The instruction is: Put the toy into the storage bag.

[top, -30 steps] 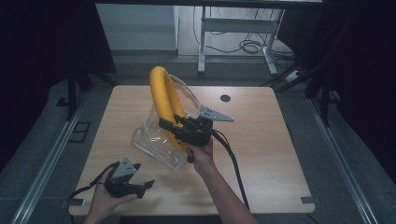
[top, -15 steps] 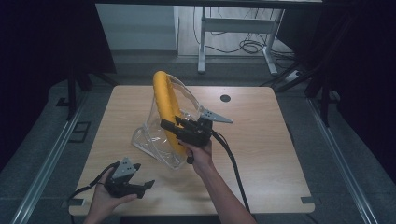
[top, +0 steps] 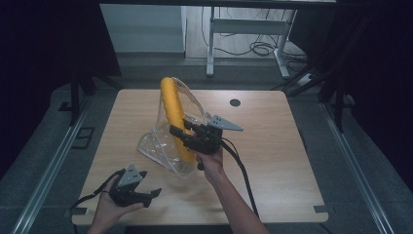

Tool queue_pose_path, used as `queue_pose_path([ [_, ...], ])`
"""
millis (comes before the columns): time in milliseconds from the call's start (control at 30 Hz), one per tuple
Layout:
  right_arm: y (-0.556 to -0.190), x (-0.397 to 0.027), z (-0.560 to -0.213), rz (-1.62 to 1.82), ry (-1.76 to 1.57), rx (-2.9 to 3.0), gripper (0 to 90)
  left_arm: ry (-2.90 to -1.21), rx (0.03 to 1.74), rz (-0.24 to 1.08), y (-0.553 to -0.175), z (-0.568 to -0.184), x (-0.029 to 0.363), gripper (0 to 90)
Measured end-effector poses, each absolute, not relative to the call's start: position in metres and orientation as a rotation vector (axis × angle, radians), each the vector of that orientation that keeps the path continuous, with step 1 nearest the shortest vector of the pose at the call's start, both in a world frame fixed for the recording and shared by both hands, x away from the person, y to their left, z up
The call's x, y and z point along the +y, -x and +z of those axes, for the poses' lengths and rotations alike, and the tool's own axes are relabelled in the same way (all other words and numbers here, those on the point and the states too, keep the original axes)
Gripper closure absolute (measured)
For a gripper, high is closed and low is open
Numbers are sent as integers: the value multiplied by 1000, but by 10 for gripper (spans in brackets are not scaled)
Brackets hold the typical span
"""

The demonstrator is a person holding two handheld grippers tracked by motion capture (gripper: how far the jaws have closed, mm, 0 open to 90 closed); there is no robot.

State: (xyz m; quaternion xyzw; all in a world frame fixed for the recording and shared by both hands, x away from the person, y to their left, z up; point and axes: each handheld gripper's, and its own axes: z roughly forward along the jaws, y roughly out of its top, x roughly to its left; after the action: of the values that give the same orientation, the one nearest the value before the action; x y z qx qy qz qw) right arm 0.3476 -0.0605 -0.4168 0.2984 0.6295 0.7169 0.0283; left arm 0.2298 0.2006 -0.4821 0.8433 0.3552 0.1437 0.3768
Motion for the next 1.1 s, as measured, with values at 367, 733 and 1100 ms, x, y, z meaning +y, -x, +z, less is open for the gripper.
queue_pose_path([
  [367, -342, -72, -410, 2167, -882, 1956, 375, -2157, 908, 369, -230, -482, 201, 205],
  [733, -339, -99, -412, 2087, -892, 1990, 375, -2161, 908, 370, -230, -482, 200, 205],
  [1100, -333, -133, -423, 1944, -877, 2059, 378, -2160, 913, 372, -229, -482, 200, 205],
])
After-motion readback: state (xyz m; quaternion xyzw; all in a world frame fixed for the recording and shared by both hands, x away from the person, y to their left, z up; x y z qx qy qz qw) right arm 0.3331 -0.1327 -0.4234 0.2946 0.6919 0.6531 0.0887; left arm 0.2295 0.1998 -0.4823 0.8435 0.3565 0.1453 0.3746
